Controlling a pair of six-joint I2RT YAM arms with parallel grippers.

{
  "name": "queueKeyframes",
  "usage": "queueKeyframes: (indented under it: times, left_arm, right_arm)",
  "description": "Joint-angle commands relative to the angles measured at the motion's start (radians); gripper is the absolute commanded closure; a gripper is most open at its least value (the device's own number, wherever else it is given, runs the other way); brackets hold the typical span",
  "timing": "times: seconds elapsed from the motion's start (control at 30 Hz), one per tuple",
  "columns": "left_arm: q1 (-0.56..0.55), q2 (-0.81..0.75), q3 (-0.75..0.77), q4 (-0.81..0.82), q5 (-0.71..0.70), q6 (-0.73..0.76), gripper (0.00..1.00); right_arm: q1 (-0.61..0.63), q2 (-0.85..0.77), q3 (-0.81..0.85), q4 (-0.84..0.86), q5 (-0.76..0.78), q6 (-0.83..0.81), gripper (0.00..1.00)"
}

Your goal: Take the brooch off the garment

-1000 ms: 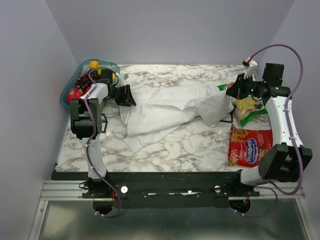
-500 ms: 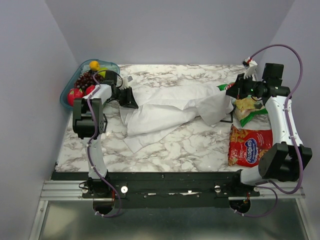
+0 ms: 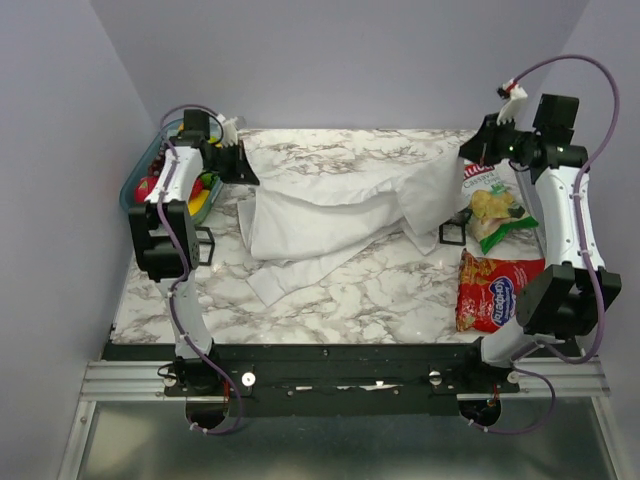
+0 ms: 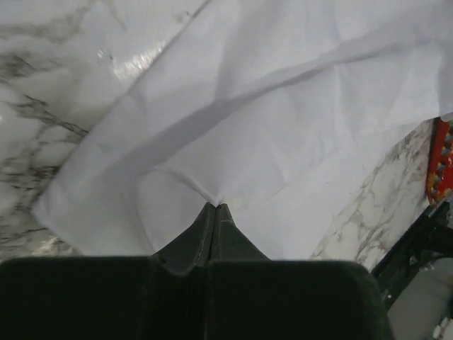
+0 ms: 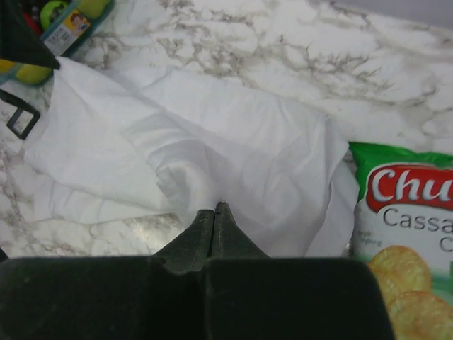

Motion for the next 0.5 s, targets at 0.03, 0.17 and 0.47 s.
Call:
queueKeyframes:
  times: [0.03,0.17,0.47]
  left_arm:
    - [0.092,-0.185,0.228,-0.014,0.04,0.063,1.0]
    - [0.127,-0.26,0.378,0.083,0.044,-0.028,1.0]
    - [0.135,-0.419,0.52,0.256,-0.053,-0.089,1.0]
  right_arm:
    - [-0.005,0.126,0.346,0.09,0.042,0.105,0.99]
    - [-0.005,0.224,0.578,0.114,0.039,0.213,1.0]
    - [-0.005,0.153,0.779,0.18,0.035,0.262,1.0]
